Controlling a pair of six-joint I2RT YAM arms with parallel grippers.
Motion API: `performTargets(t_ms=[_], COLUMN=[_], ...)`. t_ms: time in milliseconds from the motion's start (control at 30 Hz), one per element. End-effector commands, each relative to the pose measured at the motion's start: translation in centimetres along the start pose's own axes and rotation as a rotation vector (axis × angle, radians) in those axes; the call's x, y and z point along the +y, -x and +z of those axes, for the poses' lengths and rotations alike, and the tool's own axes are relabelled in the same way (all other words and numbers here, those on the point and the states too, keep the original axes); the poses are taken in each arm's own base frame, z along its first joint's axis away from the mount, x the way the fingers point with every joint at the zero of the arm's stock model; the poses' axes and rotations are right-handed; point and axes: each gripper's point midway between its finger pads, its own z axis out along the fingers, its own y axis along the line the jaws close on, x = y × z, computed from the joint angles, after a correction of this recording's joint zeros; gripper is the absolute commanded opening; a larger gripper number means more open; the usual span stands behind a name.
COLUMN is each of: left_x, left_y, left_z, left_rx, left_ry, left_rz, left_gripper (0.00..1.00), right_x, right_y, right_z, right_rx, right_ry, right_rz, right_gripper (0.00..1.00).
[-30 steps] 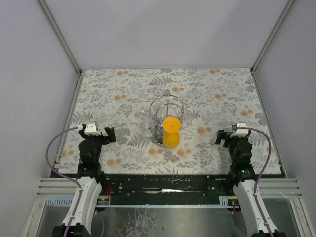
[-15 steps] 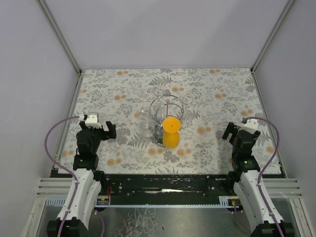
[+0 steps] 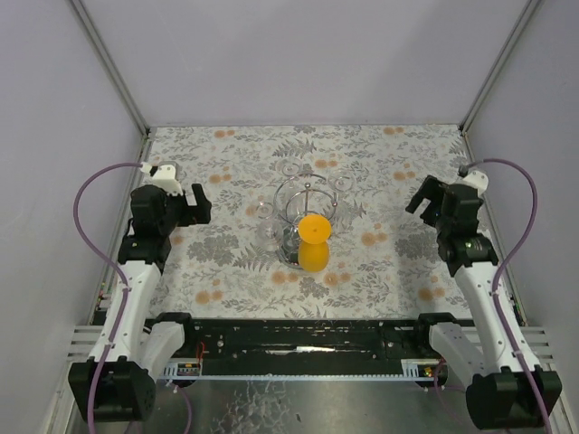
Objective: Take the wine glass off the wine glass rack
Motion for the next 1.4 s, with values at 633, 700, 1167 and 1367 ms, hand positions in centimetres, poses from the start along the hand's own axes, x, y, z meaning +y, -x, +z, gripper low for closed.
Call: performTargets(t_ms=[633, 700, 1167, 1367], left_x=[-2.6, -2.8, -3.8, -4.2], left_y=[5.6, 5.8, 5.4, 5.1], left_z=[-1.8, -1.9, -1.7, -1.6], left_rx=[-0.070, -0.073, -0.054, -0.049], left_ry=[-0.072, -0.085, -0.142, -0.163], left_rz=[-0.196, -0.202, -0.225, -0.216], left_gripper=[1.00, 1.00, 1.00, 1.00], right_x=[17.9, 18.7, 21.1, 21.1], right_y=[8.0, 7.6, 6.2, 5.2], right_z=[-3.2, -3.2, -4.6, -4.4], right_rx=[0.422, 0.468, 0.631, 0.669], right_ry=[0.659, 0.696, 0.889, 0.895], right_rz=[0.218, 0.245, 0.291, 0.299], right_gripper=[0.67, 0.60, 0.52, 0.52])
